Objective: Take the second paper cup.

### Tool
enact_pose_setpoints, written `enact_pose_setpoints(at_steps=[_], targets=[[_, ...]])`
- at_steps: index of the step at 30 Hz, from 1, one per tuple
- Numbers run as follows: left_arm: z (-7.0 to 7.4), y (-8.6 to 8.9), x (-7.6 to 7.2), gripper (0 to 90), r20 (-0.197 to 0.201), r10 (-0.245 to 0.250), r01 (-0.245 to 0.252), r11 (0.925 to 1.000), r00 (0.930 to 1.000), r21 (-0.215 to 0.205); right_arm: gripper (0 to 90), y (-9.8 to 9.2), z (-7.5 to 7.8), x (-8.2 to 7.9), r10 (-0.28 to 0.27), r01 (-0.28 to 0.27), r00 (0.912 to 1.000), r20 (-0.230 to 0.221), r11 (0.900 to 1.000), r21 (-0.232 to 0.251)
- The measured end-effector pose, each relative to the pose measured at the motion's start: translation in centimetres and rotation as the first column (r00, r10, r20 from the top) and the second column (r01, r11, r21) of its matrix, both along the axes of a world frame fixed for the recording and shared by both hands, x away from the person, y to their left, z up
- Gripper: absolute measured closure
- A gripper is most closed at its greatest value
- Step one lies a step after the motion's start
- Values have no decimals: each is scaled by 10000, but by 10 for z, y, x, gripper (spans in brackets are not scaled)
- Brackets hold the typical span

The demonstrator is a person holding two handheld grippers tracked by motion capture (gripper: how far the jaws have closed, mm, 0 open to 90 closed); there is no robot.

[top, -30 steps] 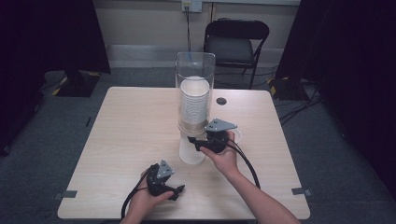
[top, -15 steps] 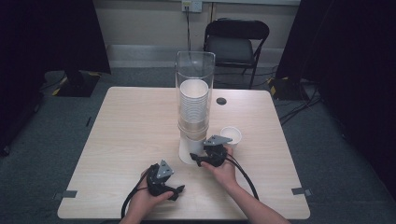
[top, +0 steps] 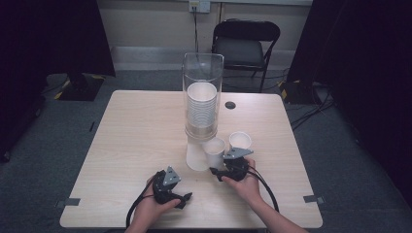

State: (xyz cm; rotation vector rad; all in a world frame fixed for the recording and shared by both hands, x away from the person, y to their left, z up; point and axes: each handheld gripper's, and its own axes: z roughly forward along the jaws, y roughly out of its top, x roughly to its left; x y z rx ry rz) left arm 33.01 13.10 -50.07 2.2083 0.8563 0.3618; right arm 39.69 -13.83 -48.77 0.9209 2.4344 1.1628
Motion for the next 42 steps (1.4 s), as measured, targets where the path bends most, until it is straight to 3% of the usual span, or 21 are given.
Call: enact_pose_setpoints(at_steps=[3,6,13,25,32,35,37,42], targets=[[0,0,0,77,8,-7,7,10000,10000,11,374,-8,-3,-5,89,-86,9999,74,9993,-361],[0,0,0,77,8,-6,6,10000,10000,9,373,-17,-5,-7,-27,27,10000,0,9997,-253],[0,0,0,77,10,-11,11,10000,10000,9,372,-27,-5,-10,-31,33,10000,31,9985,-548],[0,0,0,77,11,-7,7,10000,10000,10,371,-33,-11,-10,-112,109,9999,-88,9992,-375],[0,0,0,80,93,-15,14,10000,10000,87,370,-36,-12,-12,117,-118,9999,-23,9994,-319],[1,1,2,204,225,180,-174,9995,9996,-275,371,-38,-12,-15,137,-137,9999,24,9994,-318],[1,1,3,208,184,375,-369,9988,9991,-321,371,-39,-11,-17,199,-195,9997,113,9992,-359],[10,-5,6,224,539,522,-489,9970,9972,-607,372,-39,-10,-19,388,-388,9989,252,9992,-32]])
